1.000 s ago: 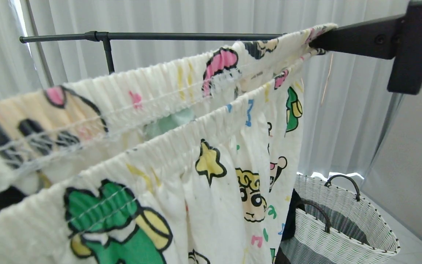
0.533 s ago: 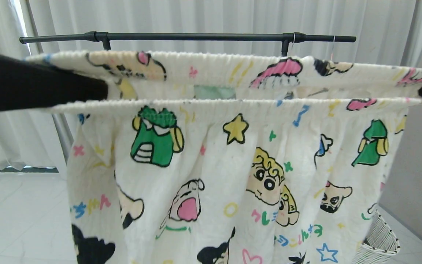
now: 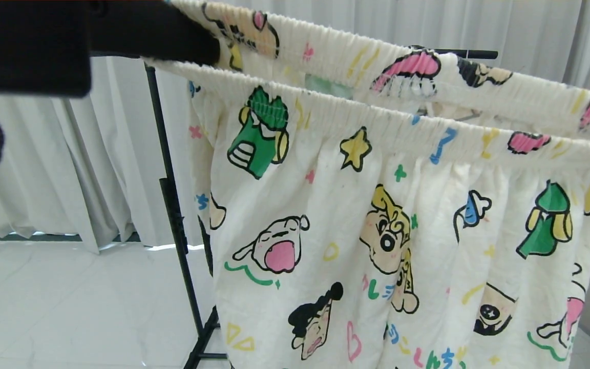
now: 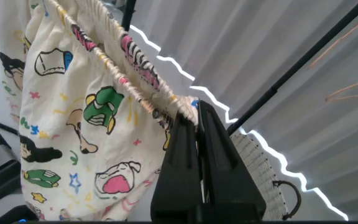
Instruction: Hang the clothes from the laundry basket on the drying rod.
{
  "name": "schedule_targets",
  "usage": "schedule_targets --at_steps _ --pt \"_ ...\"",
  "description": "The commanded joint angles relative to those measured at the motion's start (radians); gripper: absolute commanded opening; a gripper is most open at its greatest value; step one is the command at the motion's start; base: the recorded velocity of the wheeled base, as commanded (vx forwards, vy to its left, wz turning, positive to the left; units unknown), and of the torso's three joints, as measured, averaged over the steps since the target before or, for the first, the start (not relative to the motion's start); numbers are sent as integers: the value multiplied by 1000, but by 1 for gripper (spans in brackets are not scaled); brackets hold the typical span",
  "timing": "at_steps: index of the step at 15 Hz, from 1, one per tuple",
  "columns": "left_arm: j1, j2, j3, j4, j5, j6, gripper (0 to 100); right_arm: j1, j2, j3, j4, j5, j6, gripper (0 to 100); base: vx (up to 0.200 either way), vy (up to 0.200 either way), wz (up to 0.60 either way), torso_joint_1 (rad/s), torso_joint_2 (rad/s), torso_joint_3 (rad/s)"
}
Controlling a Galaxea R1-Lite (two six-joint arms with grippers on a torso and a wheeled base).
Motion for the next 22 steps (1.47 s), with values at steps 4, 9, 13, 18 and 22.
schedule_targets --at_steps 4,9,13,18,22 --pt "-7 11 2 0 14 0 0 1 -2 3 1 -2 -1 100 0 0 0 0 0 0" --pt "-6 14 5 0 72 0 0 24 -22 38 0 4 -19 100 0 0 0 0 0 0" --pt "91 37 50 0 187 -6 0 38 -114 83 -3 31 -18 100 0 0 0 0 0 0" --pt "99 17 79 0 219 -6 0 -120 -196 123 3 -10 -13 100 0 0 0 0 0 0" --pt "99 -55 146 0 261 0 0 -601 -193 226 23 -19 -91 100 0 0 0 0 0 0"
